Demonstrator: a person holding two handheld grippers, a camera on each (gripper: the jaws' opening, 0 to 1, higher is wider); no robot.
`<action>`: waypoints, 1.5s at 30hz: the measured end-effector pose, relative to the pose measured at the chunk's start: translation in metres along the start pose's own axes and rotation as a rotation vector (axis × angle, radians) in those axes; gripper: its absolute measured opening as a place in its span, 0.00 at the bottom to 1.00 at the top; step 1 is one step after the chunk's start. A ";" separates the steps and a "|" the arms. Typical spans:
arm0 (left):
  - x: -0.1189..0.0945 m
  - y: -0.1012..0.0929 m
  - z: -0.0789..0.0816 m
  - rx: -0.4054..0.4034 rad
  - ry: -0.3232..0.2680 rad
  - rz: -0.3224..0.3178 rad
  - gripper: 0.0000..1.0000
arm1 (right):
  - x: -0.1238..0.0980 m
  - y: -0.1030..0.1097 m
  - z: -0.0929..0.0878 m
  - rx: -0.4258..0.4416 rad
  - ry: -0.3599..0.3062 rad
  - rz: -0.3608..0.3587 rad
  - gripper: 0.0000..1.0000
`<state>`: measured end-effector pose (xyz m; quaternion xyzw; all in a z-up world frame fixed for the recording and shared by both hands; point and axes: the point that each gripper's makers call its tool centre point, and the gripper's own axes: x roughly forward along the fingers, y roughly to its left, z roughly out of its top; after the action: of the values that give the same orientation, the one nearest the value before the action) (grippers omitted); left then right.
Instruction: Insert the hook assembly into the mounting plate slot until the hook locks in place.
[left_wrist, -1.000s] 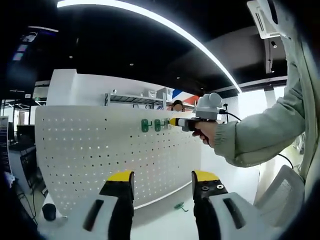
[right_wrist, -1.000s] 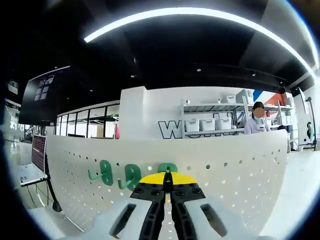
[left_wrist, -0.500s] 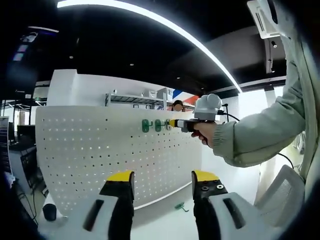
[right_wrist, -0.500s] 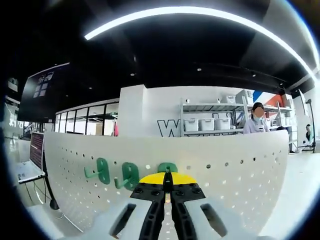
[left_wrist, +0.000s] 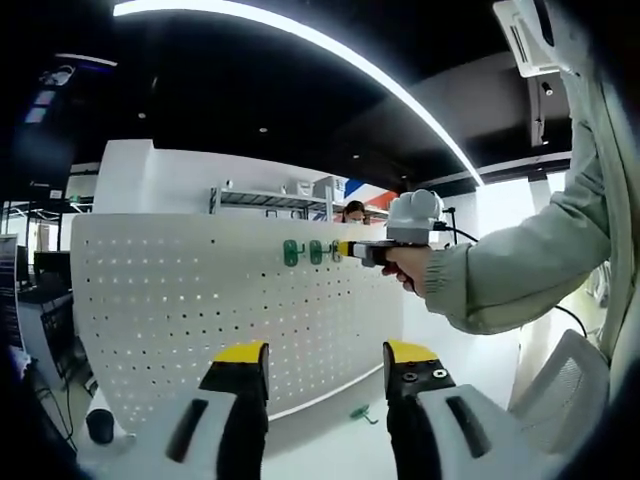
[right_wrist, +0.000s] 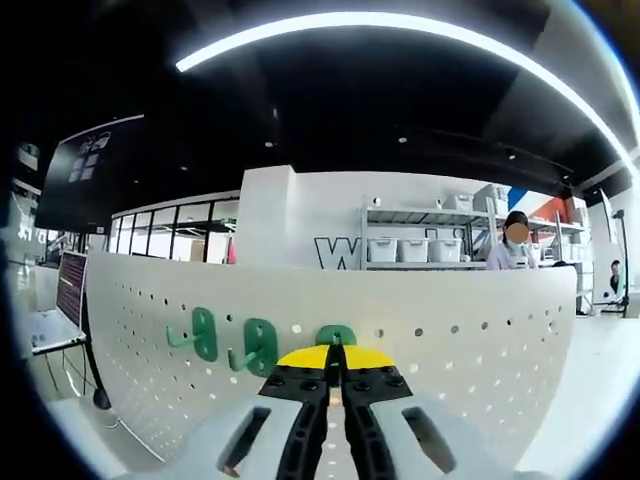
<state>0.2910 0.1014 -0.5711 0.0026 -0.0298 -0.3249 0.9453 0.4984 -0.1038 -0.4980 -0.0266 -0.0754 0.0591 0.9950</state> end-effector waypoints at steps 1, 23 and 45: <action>0.000 0.000 0.000 0.000 0.000 0.000 0.48 | 0.000 0.000 0.000 -0.003 0.002 -0.001 0.02; -0.006 -0.005 0.008 0.009 -0.018 -0.001 0.48 | -0.014 -0.001 0.007 -0.005 0.009 -0.014 0.17; -0.019 -0.021 0.025 0.022 -0.060 -0.014 0.48 | -0.056 0.004 0.027 -0.017 -0.018 0.001 0.22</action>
<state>0.2620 0.0967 -0.5480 0.0034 -0.0618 -0.3313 0.9415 0.4385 -0.1056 -0.4801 -0.0348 -0.0847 0.0593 0.9940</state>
